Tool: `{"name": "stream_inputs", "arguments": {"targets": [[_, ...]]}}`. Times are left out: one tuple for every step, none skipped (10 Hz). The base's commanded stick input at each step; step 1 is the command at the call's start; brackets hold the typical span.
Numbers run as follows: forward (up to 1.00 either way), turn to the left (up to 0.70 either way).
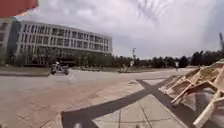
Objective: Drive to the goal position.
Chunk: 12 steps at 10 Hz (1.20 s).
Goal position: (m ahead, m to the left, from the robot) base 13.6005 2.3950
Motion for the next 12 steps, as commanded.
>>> {"name": "stream_inputs", "arguments": {"targets": [[0.70,0.14],[0.70,0.08],[0.70,0.00],[0.70,0.00],[0.70,0.00],[0.70,0.00],[0.70,0.00],[0.70,0.00],[0.70,0.00],[0.70,0.00],[0.70,0.00],[0.70,0.00]]}}
